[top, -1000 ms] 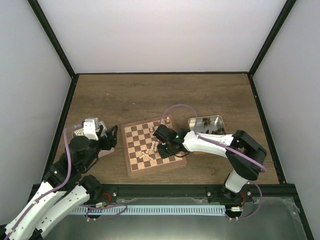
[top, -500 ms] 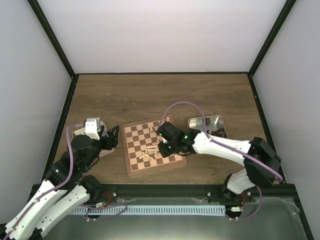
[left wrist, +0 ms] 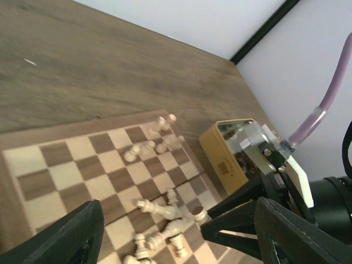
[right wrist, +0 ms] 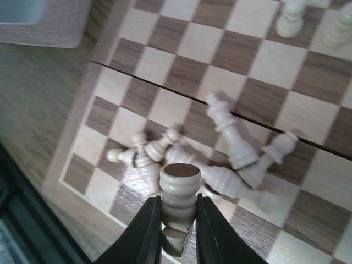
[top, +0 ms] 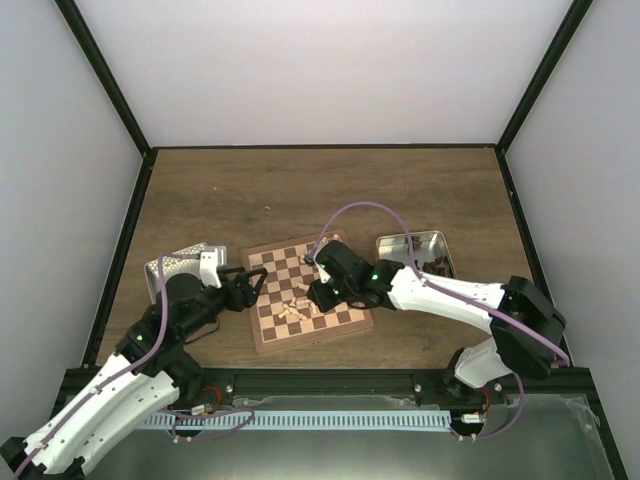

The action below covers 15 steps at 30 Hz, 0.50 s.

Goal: Set up the chess pieces on the board
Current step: Place the chess piece on the chessboard.

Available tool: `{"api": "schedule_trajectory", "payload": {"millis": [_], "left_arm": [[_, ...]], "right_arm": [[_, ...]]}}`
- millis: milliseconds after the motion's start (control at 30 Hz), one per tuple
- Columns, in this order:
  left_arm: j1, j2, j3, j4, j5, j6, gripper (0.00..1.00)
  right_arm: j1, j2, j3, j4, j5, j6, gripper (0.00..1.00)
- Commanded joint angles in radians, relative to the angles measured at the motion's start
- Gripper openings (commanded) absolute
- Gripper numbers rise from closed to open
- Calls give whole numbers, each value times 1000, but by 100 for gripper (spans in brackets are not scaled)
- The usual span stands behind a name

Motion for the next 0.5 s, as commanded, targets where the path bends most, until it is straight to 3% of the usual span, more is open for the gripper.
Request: {"api": "schedule_trajectory", "payload": {"millis": [0,267,467], "left_arm": [[6,-19,-66,183,157,-125,77],[5,72,-78,342,334,-331,76],[5,137,-74,412,390,-390,65]], "right_arm": [[-2,-70,-43,201,-130,-6,8],[2,-160,-103,447,-305,-175,9],[3,-177,-76,483,-307,-230,10]]}}
